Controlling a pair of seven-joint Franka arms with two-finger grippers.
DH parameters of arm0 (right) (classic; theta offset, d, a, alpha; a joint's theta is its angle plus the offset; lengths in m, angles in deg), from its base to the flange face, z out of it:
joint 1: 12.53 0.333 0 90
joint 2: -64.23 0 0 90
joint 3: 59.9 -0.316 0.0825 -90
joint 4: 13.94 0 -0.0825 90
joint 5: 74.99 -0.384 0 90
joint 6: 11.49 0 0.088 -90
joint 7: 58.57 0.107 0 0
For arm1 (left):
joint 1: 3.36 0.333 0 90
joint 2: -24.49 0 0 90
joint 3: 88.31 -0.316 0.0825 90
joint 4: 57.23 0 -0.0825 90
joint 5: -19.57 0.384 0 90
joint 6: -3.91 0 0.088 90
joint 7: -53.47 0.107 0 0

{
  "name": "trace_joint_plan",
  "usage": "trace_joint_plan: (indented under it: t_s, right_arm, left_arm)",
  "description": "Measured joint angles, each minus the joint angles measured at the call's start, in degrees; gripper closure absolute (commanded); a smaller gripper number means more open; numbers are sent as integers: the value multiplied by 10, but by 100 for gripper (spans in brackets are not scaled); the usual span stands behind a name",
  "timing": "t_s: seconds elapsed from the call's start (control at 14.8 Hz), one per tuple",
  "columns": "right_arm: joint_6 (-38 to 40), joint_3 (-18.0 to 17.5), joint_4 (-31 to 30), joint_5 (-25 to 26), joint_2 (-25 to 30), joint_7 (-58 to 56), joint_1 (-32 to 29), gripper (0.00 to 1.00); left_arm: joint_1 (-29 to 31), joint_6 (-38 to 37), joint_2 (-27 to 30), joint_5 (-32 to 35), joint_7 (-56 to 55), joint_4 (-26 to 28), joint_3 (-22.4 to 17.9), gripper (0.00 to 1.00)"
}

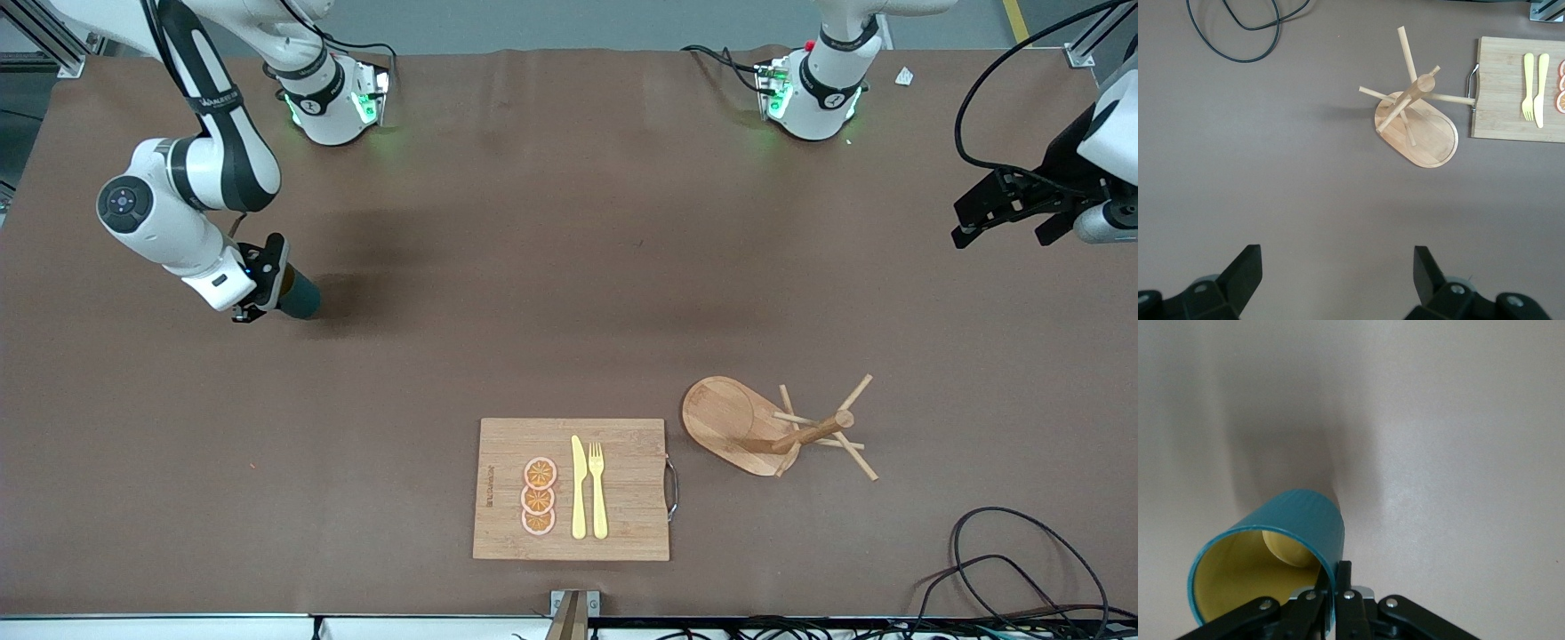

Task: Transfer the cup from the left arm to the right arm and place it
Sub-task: 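Carry the mug with the right gripper away from the stand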

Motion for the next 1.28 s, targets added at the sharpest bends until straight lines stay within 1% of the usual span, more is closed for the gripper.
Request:
trace_joint_plan:
  t_s: [0.2,0.41,0.61,0.88,0.95,1.01,1.15,1.22,1.28]
  right_arm:
    - [-8,0,6,6,-1,-6,-13,100]
    - [-10,0,18,26,-6,-12,-37,100]
    - [-21,1,34,29,-29,-17,-54,100]
    - [-50,0,41,29,-59,-17,-55,100]
    - [-47,0,42,29,-59,-17,-55,96]
    - [-47,0,42,29,-59,-17,-55,81]
    - [-49,0,42,29,-59,-16,-57,44]
    - [-50,0,42,29,-60,-16,-59,0]
    - [-51,0,42,29,-61,-16,-63,0]
  left_arm:
    - [0,0,0,0,0,0,0,0]
    - [0,0,0,0,0,0,0,0]
    - [0,0,0,0,0,0,0,0]
    - [0,0,0,0,0,0,0,0]
    - [0,0,0,0,0,0,0,0]
    - [0,0,0,0,0,0,0,0]
    - [0,1,0,0,0,0,0,0]
    - [0,2,0,0,0,0,0,0]
    - [0,3,0,0,0,0,0,0]
